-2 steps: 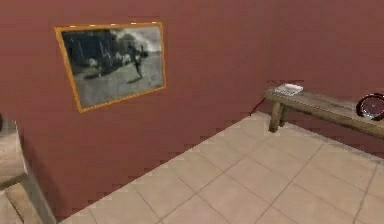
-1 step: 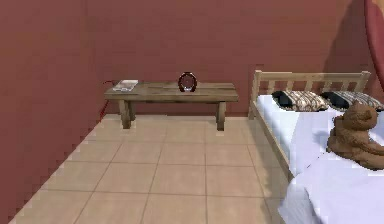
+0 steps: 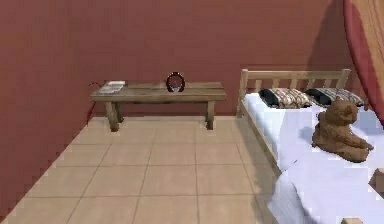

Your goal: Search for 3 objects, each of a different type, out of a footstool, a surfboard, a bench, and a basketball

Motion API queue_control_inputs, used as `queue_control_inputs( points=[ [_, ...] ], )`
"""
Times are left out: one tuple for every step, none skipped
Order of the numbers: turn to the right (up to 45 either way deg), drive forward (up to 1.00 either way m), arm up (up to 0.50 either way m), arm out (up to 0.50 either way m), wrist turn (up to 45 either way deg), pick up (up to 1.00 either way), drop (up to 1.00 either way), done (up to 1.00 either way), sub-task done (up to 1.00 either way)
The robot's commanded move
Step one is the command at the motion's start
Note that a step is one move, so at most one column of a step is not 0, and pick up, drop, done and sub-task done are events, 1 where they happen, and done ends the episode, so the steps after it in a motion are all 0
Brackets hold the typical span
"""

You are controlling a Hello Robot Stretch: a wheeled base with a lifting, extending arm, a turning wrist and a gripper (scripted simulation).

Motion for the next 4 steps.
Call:
queue_control_inputs(
  points=[
    [0.0,0.70,0.00,0.00,0.0,0.00,0.00,0.00,0.00],
    [12.0,0.00,0.00,0.00,0.0,0.00,0.00,0.00,0.00],
    [0.0,0.70,0.00,0.00,0.0,0.00,0.00,0.00,0.00],
    [-36.0,0.00,0.00,0.00,0.0,0.00,0.00,0.00,0.00]
  ],
)
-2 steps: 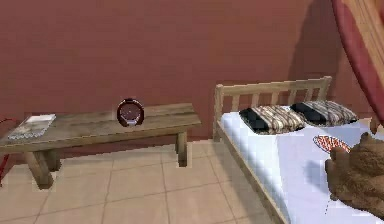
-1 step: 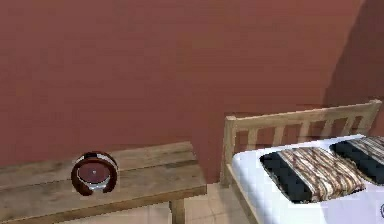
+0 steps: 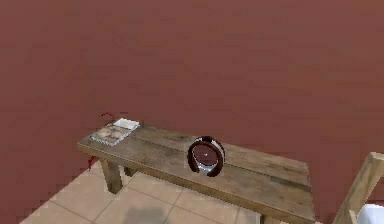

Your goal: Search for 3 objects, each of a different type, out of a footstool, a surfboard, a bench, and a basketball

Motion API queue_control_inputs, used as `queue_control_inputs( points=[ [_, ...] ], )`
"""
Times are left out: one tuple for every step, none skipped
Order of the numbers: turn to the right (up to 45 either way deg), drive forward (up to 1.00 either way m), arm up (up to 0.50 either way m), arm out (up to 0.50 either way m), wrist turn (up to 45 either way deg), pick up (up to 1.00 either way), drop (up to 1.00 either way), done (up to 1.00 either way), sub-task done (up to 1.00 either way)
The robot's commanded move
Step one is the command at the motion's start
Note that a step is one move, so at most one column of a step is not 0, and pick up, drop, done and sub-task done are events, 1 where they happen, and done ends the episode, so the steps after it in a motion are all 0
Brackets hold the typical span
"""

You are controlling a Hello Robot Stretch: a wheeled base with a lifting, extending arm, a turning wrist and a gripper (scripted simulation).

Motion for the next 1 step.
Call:
queue_control_inputs(
  points=[
    [0.0,0.00,0.00,0.00,0.0,0.00,0.00,1.00,0.00]
  ],
)
